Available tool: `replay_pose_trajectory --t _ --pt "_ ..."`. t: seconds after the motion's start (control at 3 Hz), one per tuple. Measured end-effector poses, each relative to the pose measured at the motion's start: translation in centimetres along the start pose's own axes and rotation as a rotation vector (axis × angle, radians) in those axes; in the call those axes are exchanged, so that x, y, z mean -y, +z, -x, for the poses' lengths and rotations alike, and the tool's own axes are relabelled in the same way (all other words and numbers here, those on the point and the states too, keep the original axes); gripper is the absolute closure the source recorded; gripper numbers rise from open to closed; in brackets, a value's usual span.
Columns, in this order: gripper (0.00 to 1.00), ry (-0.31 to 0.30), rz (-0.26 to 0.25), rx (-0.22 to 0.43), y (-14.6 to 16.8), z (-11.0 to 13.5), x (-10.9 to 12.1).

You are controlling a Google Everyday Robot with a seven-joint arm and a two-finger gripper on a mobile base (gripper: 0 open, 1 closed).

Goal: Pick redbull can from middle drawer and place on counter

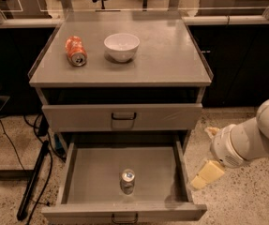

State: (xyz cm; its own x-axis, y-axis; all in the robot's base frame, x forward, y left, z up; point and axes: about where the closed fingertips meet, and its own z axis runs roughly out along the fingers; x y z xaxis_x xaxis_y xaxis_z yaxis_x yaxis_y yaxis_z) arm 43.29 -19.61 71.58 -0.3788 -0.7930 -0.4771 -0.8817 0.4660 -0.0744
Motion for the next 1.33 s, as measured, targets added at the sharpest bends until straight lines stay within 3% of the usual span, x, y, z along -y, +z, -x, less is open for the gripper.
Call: replay_pose_trajectory --t 0.33,1.33 --pt "0.0 0.0 0.0 0.0 0.0 0.0 0.0" --pt "0.0 0.094 0.095 0.138 8.6 -2.7 -1.7"
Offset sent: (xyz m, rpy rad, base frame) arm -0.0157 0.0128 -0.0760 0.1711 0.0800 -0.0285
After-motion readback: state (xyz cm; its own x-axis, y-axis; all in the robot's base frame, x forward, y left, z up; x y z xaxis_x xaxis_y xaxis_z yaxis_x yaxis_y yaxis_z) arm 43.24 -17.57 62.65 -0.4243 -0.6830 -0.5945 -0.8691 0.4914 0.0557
